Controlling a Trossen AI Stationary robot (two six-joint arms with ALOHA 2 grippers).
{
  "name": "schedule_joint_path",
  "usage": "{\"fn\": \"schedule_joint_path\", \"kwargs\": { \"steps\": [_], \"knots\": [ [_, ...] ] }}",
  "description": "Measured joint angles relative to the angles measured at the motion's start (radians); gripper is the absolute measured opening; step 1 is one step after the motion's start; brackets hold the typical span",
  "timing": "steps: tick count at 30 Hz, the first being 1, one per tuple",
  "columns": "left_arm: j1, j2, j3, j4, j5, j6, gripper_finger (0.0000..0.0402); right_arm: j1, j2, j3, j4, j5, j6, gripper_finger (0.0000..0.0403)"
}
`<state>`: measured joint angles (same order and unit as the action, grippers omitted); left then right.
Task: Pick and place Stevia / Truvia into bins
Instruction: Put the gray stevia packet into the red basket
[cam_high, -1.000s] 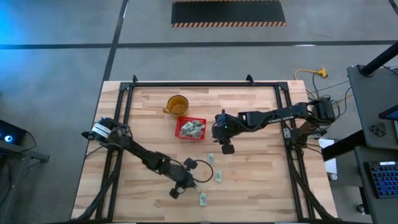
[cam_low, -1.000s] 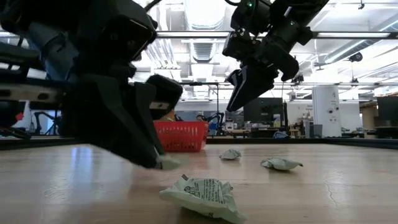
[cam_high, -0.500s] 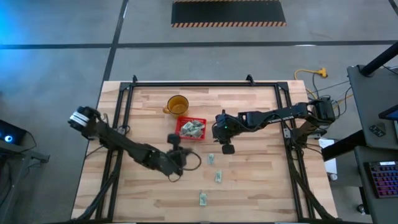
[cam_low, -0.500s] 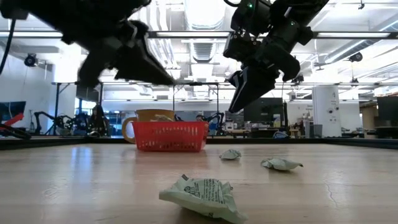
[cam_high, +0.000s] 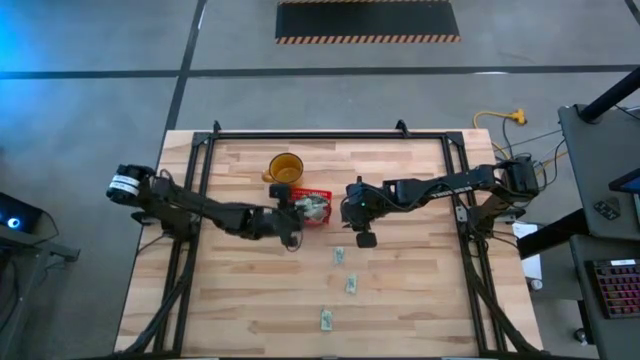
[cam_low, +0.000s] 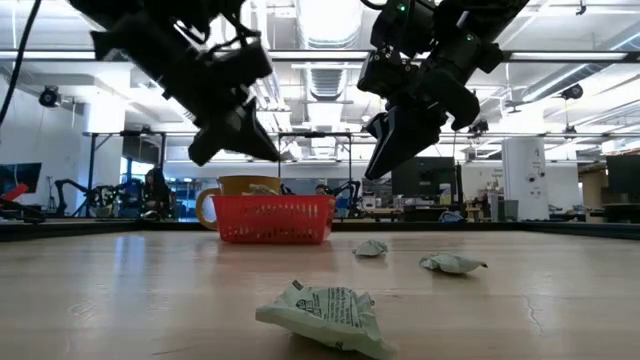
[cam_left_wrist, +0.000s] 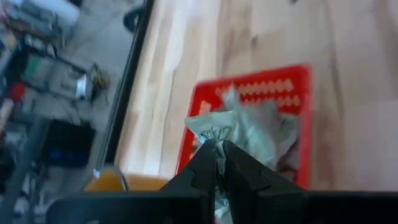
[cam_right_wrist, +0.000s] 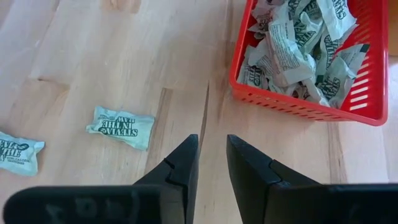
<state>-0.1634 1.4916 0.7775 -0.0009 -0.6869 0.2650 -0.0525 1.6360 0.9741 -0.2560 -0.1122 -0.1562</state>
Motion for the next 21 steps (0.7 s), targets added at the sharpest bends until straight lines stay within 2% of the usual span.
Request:
{"fn": "schedule_joint_path", "kwargs": {
  "steps": [6, 13, 21],
  "knots": [
    [0.067, -0.001, 0.000, -0.071, 0.031, -0.099, 0.0005, 0.000, 0.000, 0.000, 0.001, 0.000, 0.000, 0.0070],
    [0.141, 0.027, 0.000, -0.069, 0.208, -0.137, 0.0005, 0.000, 0.000, 0.000, 0.006, 0.000, 0.000, 0.0063],
    [0.151, 0.047, 0.000, -0.077, 0.225, -0.158, 0.0005, 0.000, 0.001, 0.000, 0.007, 0.000, -0.001, 0.0069]
  ]
}}
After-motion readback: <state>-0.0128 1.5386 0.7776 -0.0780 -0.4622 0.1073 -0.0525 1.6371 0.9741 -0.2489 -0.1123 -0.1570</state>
